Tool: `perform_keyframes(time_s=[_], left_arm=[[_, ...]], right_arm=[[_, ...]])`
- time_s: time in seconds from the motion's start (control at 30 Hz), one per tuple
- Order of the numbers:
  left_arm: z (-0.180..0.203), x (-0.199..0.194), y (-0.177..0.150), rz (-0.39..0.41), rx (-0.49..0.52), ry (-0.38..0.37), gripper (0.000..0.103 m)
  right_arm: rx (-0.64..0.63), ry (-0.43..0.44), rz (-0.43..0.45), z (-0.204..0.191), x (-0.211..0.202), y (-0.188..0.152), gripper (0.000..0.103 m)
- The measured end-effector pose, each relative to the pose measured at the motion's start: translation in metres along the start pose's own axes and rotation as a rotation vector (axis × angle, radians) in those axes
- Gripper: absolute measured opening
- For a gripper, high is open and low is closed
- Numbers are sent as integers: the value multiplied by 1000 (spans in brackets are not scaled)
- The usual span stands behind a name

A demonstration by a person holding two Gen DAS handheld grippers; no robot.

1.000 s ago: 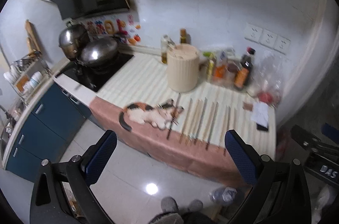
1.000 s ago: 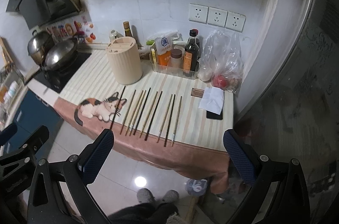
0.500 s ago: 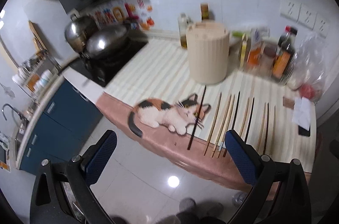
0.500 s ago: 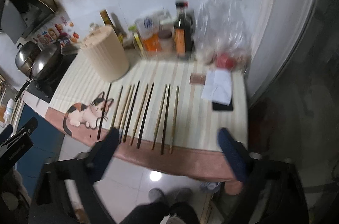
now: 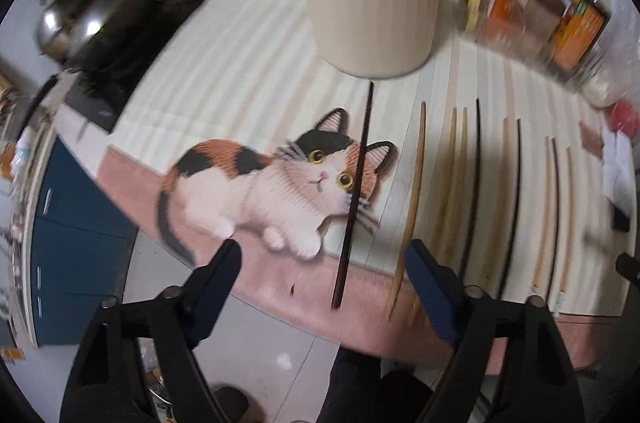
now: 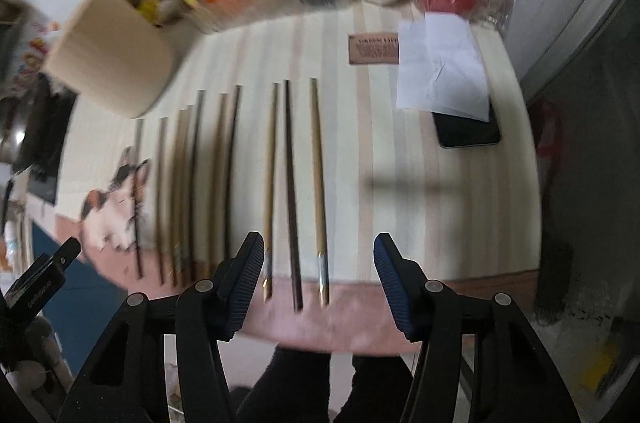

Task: Organize utensils
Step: 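Grasp a dark chopstick with the left tool while the right tool grasps a wooden chopstick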

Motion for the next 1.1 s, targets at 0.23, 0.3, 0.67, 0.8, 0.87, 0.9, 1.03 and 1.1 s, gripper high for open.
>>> perform_keyframes(time_s=[0.23, 0.3, 0.67, 0.8, 0.87, 0.9, 1.03, 1.1], left_arm=[[21, 64, 19, -111, 93, -24, 49], [24, 76, 26, -129, 102, -27, 47], [30, 100, 45, -160, 136, -33, 45], [37, 103, 51, -170, 148, -91, 20], [41, 104, 52, -176, 147, -110, 7], [40, 104, 51, -178, 147, -110, 6], [32, 103, 42, -194, 130, -133, 5], [24, 105, 35, -211, 119, -144, 5]], right_arm=[[26, -83, -91, 3, 58, 31, 48], [27, -99, -106, 3, 68, 36, 42], [-11, -175, -159, -6, 98, 36, 28], [-17, -169, -167, -17, 100, 35, 16], [-21, -173, -186, -22, 99, 31, 7], [-23, -174, -195, -27, 100, 32, 7], [-19, -165, -233, -40, 101, 20, 7], [-7, -159, -248, -39, 100, 8, 7]])
Point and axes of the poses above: each gripper's, at about its wrist camera, not at the fingertips, and x roughly the way its jaws point, z to its right, y to its top, the point moved 10 cm from there along x, roughly the way its jaws point, and after that the axes turned 5 degrees about -x, right-handed, at the moved point
